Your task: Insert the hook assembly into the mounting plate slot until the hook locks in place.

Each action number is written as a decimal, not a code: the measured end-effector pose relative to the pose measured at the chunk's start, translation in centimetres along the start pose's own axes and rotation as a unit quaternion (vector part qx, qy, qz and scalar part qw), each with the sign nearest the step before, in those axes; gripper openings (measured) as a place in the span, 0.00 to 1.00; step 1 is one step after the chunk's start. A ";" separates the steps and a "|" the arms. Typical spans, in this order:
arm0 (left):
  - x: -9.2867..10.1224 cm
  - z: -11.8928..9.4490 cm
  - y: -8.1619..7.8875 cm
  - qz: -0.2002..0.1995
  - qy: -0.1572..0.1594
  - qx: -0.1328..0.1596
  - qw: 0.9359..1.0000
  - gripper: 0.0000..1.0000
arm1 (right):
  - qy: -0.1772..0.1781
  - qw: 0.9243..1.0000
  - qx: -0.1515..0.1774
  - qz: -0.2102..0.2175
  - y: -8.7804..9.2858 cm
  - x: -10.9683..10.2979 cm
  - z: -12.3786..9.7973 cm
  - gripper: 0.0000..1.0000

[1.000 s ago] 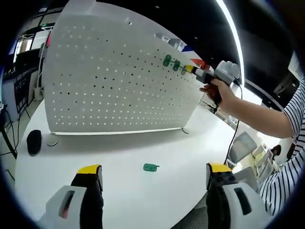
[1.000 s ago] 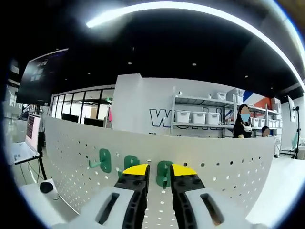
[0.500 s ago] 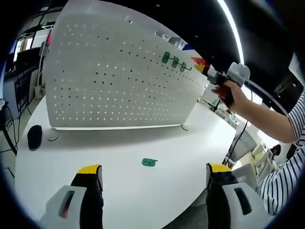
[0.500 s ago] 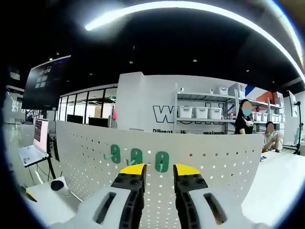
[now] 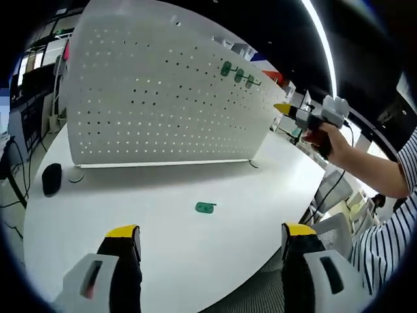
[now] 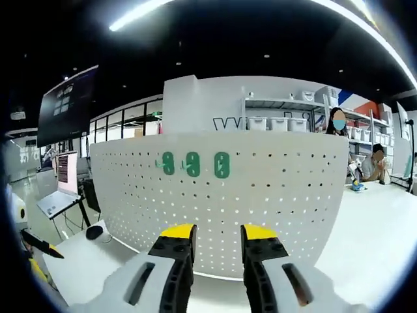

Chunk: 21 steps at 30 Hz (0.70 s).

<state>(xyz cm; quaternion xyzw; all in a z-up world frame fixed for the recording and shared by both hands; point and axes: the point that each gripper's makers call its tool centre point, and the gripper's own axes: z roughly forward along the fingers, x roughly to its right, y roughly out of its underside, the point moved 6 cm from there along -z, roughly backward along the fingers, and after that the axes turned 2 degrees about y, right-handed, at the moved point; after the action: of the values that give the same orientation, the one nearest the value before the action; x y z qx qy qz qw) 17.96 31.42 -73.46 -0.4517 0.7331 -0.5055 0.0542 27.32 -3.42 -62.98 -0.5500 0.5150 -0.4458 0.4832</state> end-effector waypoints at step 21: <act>-0.1 -0.7 2.2 -0.001 -0.008 -0.038 0.999 0.93 | -0.081 0.983 -0.164 0.000 9.0 -2.3 -5.9 0.28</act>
<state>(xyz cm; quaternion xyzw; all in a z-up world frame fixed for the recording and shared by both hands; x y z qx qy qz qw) 16.34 32.20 -74.85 -0.4580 0.7509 -0.4739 0.0428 20.12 -1.58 -71.13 -0.6558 0.5408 -0.3094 0.4264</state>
